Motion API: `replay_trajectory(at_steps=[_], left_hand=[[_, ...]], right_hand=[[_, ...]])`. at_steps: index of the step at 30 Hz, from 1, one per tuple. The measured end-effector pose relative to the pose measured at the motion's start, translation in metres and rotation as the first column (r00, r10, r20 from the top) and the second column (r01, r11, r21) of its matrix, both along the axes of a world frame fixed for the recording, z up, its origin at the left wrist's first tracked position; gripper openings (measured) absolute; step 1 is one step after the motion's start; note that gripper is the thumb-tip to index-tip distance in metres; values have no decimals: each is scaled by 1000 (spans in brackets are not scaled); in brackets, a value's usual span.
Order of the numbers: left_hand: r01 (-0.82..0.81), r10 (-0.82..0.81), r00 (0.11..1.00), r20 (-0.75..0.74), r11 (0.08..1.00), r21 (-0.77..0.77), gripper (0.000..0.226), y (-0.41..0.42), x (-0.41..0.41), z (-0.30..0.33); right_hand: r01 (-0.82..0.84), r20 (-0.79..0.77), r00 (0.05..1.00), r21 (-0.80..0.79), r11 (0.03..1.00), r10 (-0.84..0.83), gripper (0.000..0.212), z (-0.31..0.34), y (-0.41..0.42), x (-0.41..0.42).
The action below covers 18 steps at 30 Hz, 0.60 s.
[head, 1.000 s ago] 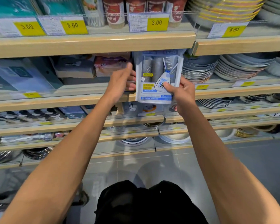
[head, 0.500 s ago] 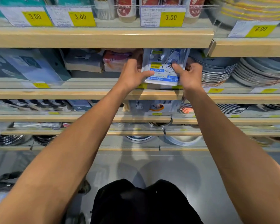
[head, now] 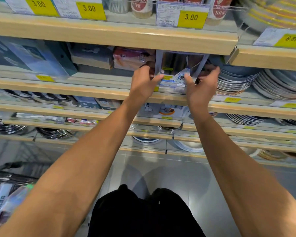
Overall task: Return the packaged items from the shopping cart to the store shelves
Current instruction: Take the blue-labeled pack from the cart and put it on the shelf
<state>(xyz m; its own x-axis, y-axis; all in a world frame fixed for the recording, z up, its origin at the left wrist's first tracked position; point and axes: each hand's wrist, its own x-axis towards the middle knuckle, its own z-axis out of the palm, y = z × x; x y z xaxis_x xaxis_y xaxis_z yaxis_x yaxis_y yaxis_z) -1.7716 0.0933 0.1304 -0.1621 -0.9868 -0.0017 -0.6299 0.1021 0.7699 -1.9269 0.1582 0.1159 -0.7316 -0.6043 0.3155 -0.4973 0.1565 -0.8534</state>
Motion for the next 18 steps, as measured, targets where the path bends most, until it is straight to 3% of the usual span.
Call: replay_trajectory(at_steps=[2, 4, 8, 11, 14, 18], left_hand=[[-24, 22, 995, -100, 1000, -12, 32, 2, 10, 1], [-34, 18, 969, -247, 998, -57, 26, 11, 30, 2], [-195, 115, 912, -393, 966, -170, 14, 38, 96, -7], [-404, 328, 848, -416, 909, -107, 6, 64, 166, -20], [-537, 499, 771, -395, 843, 17, 4, 97, 246, -40], [-667, 678, 641, -359, 724, 176, 12, 155, 357, -71]], right_hand=[[175, 25, 985, -155, 972, -173, 49, 3, 6, 20], [187, 53, 982, -215, 959, -180, 39, 2, 12, 55], [-129, 175, 970, -216, 968, 168, 25, -8, 19, 152], [-401, 229, 876, -141, 905, 424, 17, -19, 27, 234], [-608, 256, 761, -40, 793, 596, 15, -31, 37, 306], [-821, 282, 565, 103, 561, 775, 14, -48, 58, 410]])
